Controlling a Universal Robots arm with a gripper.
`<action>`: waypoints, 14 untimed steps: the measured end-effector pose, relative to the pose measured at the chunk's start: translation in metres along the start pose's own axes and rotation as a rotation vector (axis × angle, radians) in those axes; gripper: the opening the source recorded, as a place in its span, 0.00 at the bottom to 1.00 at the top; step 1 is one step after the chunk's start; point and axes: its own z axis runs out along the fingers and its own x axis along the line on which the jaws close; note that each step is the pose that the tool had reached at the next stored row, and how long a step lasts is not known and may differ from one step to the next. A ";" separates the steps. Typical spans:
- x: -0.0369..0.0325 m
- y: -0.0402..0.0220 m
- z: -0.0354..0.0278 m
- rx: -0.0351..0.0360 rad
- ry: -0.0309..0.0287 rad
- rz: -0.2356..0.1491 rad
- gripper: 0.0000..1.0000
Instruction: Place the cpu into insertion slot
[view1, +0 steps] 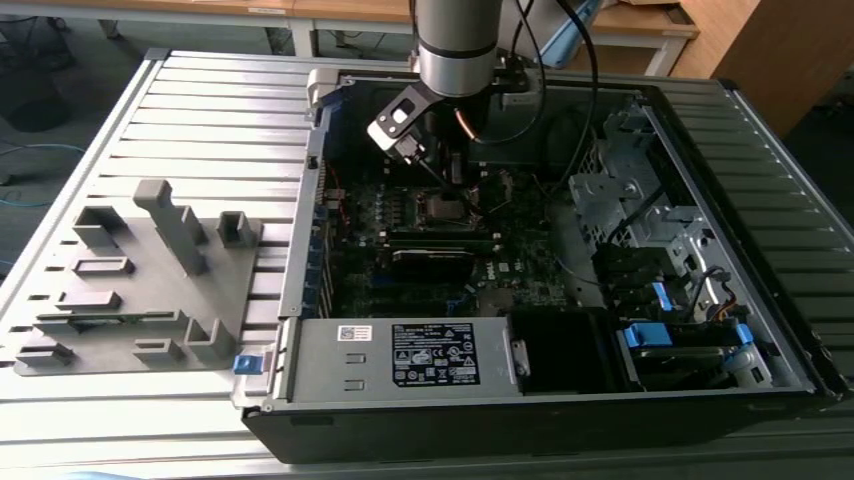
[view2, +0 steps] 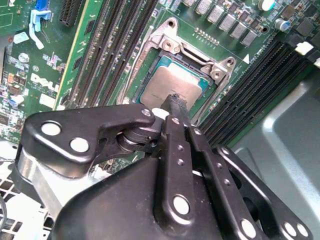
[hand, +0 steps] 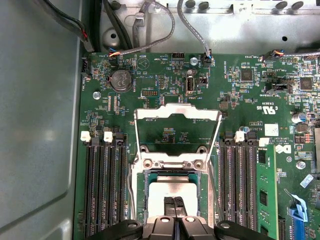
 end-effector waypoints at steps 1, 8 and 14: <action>0.0000 0.0000 -0.0004 0.0000 0.0000 0.000 0.11; 0.0000 0.0001 -0.0009 0.0001 -0.0001 0.000 0.11; -0.0001 0.0000 0.0001 0.0002 -0.0003 0.000 0.11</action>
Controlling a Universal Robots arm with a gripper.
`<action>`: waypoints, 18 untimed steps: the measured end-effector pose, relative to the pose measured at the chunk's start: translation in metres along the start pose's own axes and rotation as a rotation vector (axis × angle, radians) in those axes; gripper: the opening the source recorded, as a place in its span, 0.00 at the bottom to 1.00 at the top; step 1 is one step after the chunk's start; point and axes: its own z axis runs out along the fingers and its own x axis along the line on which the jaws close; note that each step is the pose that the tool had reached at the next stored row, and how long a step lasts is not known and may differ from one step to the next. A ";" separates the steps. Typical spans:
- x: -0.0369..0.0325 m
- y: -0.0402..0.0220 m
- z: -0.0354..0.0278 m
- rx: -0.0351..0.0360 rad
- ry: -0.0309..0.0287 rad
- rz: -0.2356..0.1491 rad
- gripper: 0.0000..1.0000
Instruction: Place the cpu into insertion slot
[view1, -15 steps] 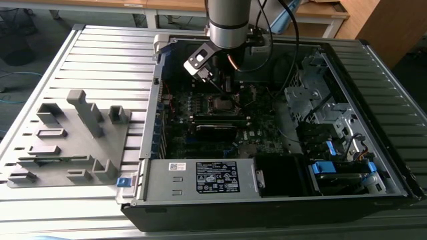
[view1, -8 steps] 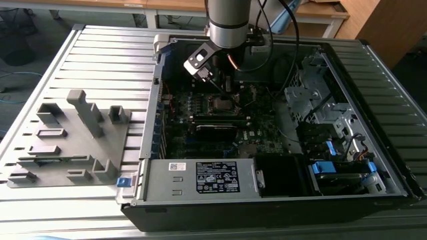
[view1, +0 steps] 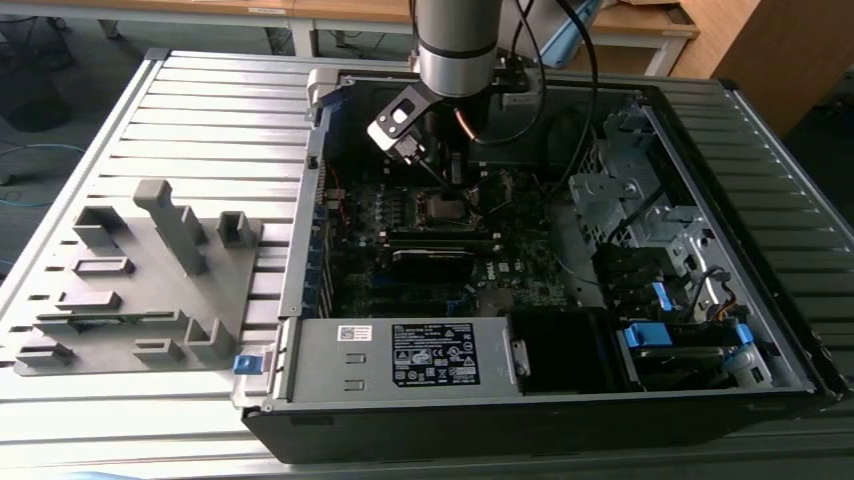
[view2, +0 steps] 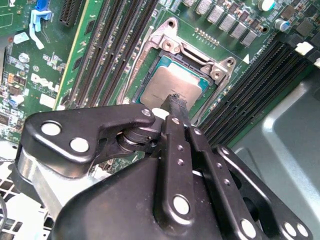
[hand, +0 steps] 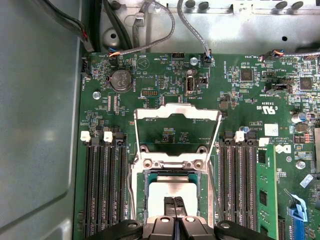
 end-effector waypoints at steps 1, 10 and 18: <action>0.0000 0.0000 0.0002 -0.0001 0.0002 0.000 0.11; 0.0001 0.0000 0.0003 -0.0002 0.0002 0.000 0.11; 0.0001 0.0000 0.0004 -0.0001 -0.0006 0.010 0.11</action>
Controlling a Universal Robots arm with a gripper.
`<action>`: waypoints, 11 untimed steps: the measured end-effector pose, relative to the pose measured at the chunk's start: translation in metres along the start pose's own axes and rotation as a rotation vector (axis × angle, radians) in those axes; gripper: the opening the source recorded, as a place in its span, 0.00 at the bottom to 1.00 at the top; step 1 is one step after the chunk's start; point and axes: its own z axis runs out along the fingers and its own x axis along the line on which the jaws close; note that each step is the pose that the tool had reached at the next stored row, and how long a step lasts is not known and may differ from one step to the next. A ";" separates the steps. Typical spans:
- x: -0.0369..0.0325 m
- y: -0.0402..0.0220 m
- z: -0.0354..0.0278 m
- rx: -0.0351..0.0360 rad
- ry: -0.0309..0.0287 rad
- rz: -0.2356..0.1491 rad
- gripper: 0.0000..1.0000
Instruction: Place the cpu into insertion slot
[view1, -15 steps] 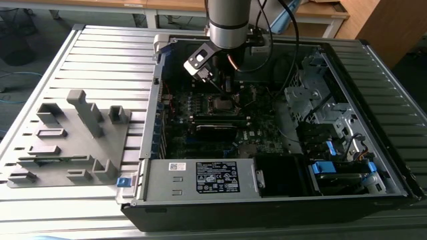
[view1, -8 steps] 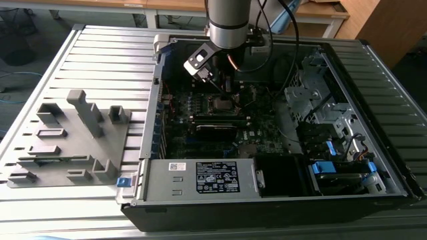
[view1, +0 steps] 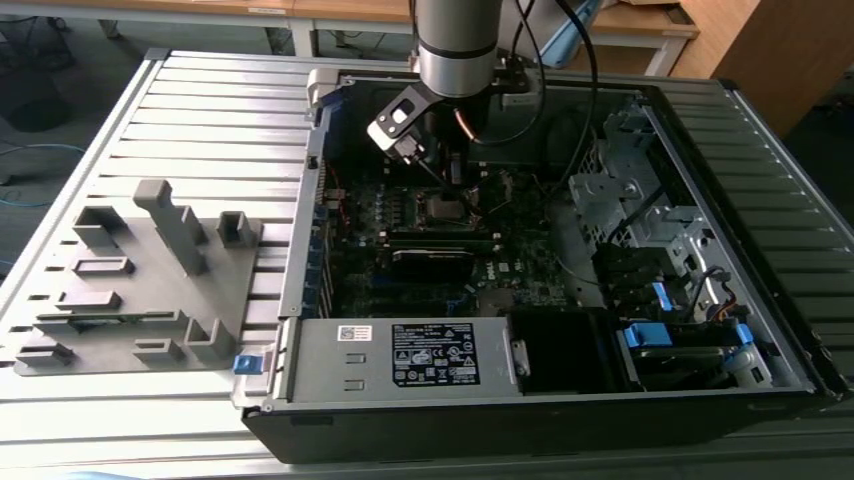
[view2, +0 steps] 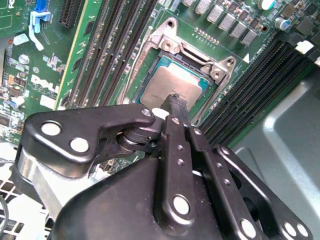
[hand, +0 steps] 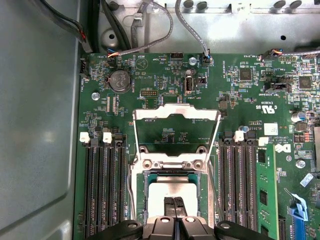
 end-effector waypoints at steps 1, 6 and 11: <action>0.0000 0.0000 0.0000 0.0000 -0.0001 0.000 0.11; 0.0000 0.0000 0.0000 0.0000 -0.0001 0.000 0.11; 0.0000 0.0000 0.0000 0.0001 -0.0001 0.000 0.11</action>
